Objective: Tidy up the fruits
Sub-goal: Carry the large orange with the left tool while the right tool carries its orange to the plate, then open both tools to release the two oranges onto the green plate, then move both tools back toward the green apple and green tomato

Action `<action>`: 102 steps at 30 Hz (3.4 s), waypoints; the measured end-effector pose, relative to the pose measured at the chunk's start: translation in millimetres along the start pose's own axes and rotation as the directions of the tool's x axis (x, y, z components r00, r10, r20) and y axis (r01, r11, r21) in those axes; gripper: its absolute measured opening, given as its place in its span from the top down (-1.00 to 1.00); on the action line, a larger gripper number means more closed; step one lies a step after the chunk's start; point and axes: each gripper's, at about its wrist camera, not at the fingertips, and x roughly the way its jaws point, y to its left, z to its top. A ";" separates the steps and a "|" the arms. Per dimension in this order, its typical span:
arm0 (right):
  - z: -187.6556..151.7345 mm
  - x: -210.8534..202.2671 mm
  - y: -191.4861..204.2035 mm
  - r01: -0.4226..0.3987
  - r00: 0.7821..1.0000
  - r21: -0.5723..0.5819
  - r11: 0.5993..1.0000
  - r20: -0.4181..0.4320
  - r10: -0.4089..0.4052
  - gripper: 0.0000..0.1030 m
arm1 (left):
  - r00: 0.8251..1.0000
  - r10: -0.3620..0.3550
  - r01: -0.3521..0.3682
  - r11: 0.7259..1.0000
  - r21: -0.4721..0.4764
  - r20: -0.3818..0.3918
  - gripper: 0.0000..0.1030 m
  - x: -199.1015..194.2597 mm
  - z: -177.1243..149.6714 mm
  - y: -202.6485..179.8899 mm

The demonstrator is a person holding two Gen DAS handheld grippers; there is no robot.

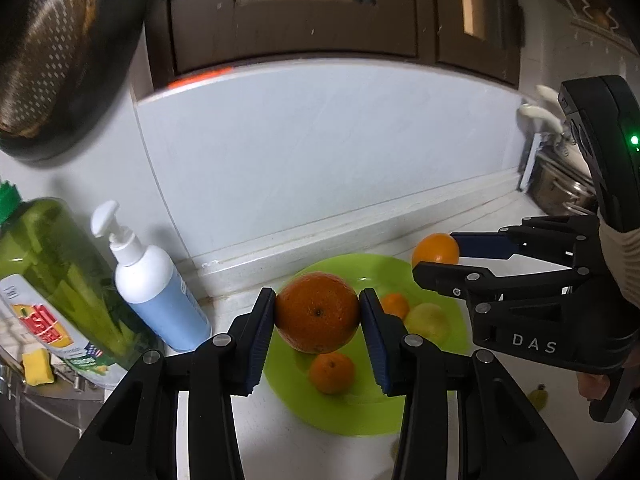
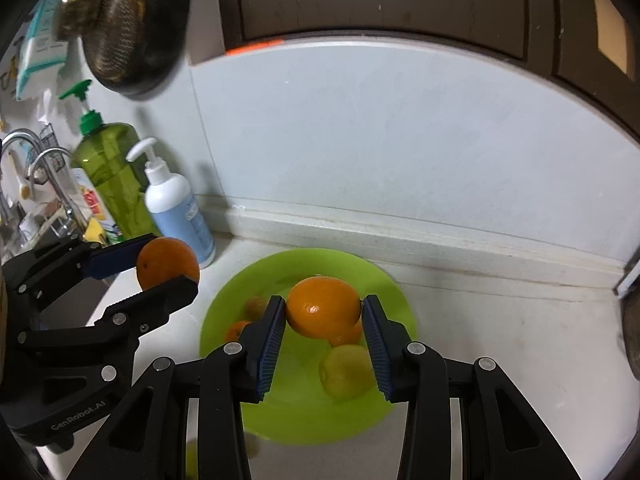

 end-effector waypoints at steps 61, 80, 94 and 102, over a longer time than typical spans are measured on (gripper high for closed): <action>2.2 71.0 -33.2 -0.007 0.986 0.027 1.000 -0.166 0.012 0.21 | 0.989 -0.050 0.044 0.998 -0.042 -0.136 0.15 69.5 5.2 7.3; -18.9 -51.0 -16.9 0.033 0.999 0.092 0.995 0.020 -0.035 -0.07 | 1.000 -0.018 0.019 0.998 -0.060 0.012 -0.26 -62.0 -6.1 -11.1; -76.2 -112.8 -5.2 0.127 0.987 0.119 0.985 0.088 -0.137 -0.26 | 0.995 0.090 -0.085 0.989 -0.119 0.037 -0.42 -123.3 -76.0 -30.9; -116.8 -125.1 -3.5 0.166 0.982 0.145 0.975 0.067 -0.177 -0.26 | 0.993 0.116 -0.113 0.988 -0.102 0.022 -0.42 -131.4 -116.4 -46.8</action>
